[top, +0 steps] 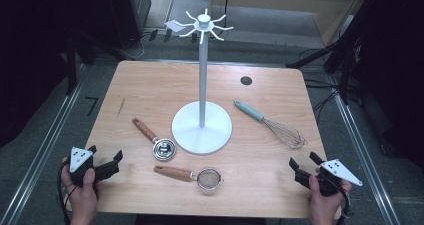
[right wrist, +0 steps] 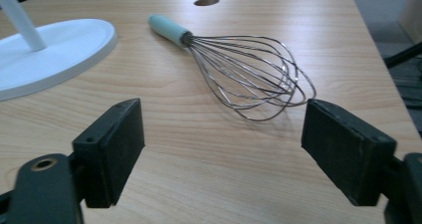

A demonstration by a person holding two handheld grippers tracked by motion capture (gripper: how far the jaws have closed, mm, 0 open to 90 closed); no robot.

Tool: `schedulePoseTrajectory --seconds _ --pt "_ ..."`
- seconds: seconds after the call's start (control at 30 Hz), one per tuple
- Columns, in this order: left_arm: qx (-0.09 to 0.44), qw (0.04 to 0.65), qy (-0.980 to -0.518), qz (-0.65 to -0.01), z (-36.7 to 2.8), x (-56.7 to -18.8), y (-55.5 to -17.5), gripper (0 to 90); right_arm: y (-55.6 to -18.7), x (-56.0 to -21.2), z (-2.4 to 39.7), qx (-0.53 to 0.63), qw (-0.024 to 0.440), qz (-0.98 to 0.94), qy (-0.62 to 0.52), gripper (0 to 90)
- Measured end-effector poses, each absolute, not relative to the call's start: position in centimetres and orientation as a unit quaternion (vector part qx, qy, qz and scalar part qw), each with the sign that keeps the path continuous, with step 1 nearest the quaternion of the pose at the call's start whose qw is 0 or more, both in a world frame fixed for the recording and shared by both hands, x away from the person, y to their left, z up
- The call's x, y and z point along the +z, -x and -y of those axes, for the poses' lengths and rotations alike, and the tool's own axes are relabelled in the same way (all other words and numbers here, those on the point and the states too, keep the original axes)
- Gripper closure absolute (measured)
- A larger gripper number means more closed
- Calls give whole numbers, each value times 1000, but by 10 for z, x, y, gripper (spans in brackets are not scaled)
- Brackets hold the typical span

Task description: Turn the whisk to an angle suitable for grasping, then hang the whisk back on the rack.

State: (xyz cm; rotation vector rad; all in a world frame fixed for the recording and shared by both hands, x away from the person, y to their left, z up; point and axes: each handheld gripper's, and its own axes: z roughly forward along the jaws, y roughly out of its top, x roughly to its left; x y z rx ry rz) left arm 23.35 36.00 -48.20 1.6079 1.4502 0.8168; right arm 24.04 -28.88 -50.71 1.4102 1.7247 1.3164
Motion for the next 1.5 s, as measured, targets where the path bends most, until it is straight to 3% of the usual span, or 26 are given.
schedulePoseTrajectory --seconds 0.4,0.67,0.77,0.87,1.0,1.2,1.5 --pt "328 400 -639 -569 -359 -482 -232 64 -245 -490 285 485 258 -690 -472 362" --pt "325 396 -644 -568 -357 -482 -233 64 -251 -471 281 446 230 -723 -474 352" --pt "328 398 -643 -567 -358 -482 -232 64 -258 -468 276 438 216 -739 -464 262" --pt "331 398 -642 -566 -357 -482 -232 64 -267 -463 270 432 209 -750 -455 254" --pt "335 391 -644 -566 -356 -482 -232 64 -278 -455 262 412 209 -773 -435 370" --pt "333 391 -645 -566 -356 -482 -232 64 -290 -441 256 376 220 -803 -406 451" --pt "333 390 -645 -566 -356 -482 -232 64 -315 -439 239 327 211 -836 -387 454"
